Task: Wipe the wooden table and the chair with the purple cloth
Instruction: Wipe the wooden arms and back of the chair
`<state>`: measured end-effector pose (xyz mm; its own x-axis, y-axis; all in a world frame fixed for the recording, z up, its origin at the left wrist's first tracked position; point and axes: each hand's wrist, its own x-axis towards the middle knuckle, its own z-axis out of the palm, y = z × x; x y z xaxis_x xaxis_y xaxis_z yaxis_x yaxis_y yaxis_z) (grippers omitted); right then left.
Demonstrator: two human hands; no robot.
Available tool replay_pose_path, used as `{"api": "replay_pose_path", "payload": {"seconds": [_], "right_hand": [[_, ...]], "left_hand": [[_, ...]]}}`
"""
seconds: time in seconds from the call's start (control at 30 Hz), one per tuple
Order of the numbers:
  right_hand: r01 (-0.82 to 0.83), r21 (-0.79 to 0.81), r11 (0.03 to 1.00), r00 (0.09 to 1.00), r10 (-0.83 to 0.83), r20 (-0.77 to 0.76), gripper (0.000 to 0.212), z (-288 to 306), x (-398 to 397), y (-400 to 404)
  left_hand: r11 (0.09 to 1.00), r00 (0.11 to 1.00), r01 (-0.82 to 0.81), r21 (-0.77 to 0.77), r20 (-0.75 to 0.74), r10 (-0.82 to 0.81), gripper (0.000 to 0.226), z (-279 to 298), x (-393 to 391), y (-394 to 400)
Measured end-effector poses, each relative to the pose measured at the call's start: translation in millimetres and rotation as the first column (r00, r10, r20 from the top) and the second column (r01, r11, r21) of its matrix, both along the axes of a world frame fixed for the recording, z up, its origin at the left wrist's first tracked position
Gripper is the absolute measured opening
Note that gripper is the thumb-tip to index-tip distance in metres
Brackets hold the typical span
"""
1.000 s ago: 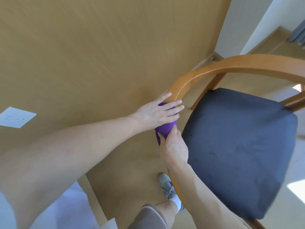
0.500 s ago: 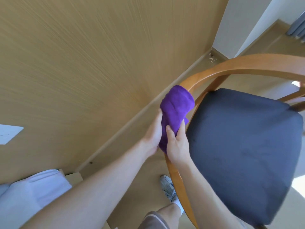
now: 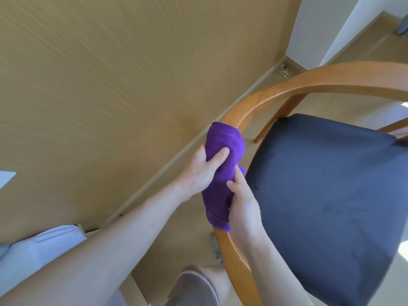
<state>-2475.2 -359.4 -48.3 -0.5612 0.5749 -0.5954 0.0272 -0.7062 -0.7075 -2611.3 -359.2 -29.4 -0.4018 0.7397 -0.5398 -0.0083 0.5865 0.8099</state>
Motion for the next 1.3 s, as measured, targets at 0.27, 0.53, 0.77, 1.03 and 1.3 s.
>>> {"api": "replay_pose_path", "payload": {"seconds": [0.27, 0.53, 0.77, 1.03, 1.3], "right_hand": [[0.109, 0.261, 0.959, 0.986, -0.138, 0.097, 0.056, -1.8, -48.6, 59.4], [0.31, 0.245, 0.919, 0.878, -0.375, 0.297, 0.06, -12.9, -86.4, 125.3], [0.25, 0.338, 0.907, 0.866, -0.366, 0.341, 0.06, -6.9, -96.3, 92.2], [0.105, 0.432, 0.896, 0.926, -0.247, 0.287, 0.058, -3.7, -92.9, 16.7], [-0.128, 0.511, 0.85, 0.965, -0.011, 0.26, 0.055, -3.2, -33.9, -75.7]], "left_hand": [[0.994, 0.977, 0.11, -0.012, 0.185, -0.106, 0.032, -1.1, -36.8, 60.1], [0.962, 0.956, 0.262, -0.074, 0.158, -0.248, 0.026, 1.1, -52.1, 136.9], [0.976, 0.976, 0.203, -0.08, 0.096, -0.195, 0.037, -3.0, -57.2, 112.8], [0.999, 0.998, 0.008, 0.052, 0.069, -0.011, 0.035, -5.6, -57.2, 22.0], [0.978, 0.982, -0.191, 0.088, 0.02, 0.19, 0.033, -15.1, 8.3, -89.7]]}}
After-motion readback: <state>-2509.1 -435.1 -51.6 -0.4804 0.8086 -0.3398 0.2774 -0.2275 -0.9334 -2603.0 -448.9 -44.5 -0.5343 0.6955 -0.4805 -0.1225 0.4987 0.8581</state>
